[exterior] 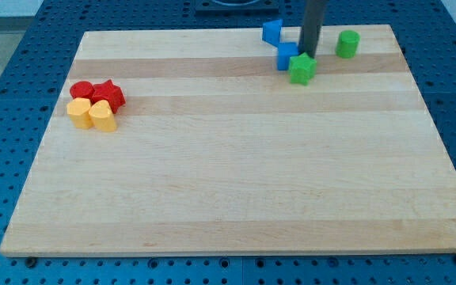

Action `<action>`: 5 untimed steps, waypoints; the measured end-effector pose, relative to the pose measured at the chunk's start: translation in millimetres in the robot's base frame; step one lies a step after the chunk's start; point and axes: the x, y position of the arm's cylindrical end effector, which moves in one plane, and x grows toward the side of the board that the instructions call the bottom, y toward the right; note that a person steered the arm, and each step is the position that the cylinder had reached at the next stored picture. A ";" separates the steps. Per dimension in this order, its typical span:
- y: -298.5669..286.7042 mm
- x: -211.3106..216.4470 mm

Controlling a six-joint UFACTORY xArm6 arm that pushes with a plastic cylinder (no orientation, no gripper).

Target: Move the blue cube towards the red and yellow blocks

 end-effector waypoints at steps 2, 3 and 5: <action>-47.8 4.3; -28.7 -6.0; -56.0 -17.5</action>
